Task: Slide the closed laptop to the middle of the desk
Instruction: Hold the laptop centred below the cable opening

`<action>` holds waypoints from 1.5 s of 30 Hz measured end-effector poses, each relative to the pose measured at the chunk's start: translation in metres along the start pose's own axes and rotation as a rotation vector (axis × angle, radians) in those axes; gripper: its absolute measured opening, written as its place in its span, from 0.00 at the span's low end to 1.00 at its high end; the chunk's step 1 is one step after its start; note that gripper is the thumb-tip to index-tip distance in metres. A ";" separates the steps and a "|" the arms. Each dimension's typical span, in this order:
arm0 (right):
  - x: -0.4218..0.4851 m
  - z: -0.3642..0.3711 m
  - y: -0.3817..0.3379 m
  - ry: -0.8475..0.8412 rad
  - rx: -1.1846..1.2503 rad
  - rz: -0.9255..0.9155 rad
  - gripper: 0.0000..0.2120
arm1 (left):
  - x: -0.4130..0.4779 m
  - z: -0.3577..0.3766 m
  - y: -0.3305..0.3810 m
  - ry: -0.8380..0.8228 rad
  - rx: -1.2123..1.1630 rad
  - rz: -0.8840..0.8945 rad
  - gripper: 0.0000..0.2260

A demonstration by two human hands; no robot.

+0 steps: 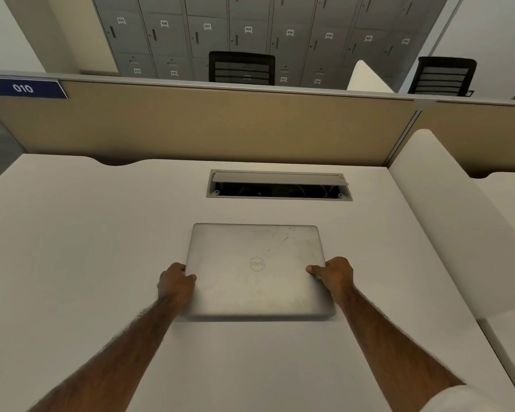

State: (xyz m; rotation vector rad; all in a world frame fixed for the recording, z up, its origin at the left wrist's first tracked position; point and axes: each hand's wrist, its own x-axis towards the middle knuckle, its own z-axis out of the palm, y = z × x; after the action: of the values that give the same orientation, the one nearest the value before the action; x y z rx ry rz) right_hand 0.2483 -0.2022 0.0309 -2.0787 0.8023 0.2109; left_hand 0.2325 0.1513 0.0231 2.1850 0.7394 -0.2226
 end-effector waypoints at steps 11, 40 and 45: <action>0.004 0.001 0.002 -0.008 0.002 -0.005 0.22 | -0.002 0.001 0.002 0.003 0.019 -0.012 0.16; -0.013 0.003 0.003 0.028 -0.146 -0.102 0.19 | -0.017 0.008 0.004 0.018 0.223 0.088 0.13; -0.031 0.017 0.015 0.129 -0.353 -0.264 0.24 | -0.028 0.011 0.000 0.043 0.252 0.172 0.11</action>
State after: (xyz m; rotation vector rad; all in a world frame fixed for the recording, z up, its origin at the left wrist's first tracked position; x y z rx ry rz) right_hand 0.2174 -0.1809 0.0231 -2.5272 0.5867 0.0767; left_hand 0.2104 0.1314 0.0269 2.4853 0.5670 -0.1885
